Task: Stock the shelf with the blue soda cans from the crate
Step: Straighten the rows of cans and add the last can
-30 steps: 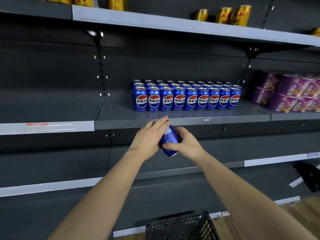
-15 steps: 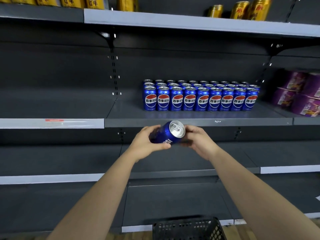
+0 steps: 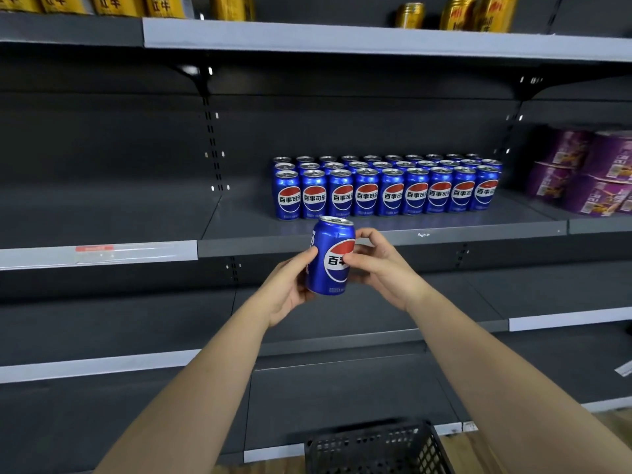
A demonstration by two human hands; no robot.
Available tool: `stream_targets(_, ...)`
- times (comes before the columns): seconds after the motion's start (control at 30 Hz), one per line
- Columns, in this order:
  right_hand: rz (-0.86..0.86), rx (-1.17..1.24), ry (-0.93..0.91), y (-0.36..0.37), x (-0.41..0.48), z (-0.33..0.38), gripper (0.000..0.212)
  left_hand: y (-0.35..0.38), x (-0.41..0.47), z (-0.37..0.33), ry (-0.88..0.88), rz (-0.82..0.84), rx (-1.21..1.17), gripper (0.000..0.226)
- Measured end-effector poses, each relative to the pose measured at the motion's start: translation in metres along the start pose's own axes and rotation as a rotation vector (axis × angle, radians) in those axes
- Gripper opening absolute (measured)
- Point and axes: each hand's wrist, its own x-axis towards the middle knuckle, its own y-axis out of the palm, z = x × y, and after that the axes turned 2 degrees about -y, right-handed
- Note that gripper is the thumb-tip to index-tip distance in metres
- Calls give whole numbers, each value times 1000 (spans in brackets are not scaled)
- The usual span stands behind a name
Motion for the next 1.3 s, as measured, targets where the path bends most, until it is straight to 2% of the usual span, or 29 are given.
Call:
stream_targets(0.3, -62, -38, -12, -5, -9, -3, 59, 22, 11, 6, -76, -26, -71, 65)
stream_targets(0.53, -140, -115, -1, -34, -28, 7, 76, 61, 25, 11, -100, 12, -52, 44)
stream_targets(0.7, -286, -220, -39, -78, -52, 25, 75, 115, 42, 10, -79, 34, 42, 32)
stream_targets(0.77, -357, -262, -52, -101, -64, 32, 76, 142, 51, 9, -54, 1, 236, 35)
stream_targets(0.93, -439, -412, -24, -165, -97, 49, 74, 202, 73, 11, 208, -147, 841, 40)
stream_targets(1.17, -532, -461, -16, -245, -119, 63, 72, 258, 110, 25, 332, -186, 1371, 47)
stream_targets(1.3, -557, -459, -12, -281, -108, 69, 72, 275, 142, 30, 375, -196, 1571, 47)
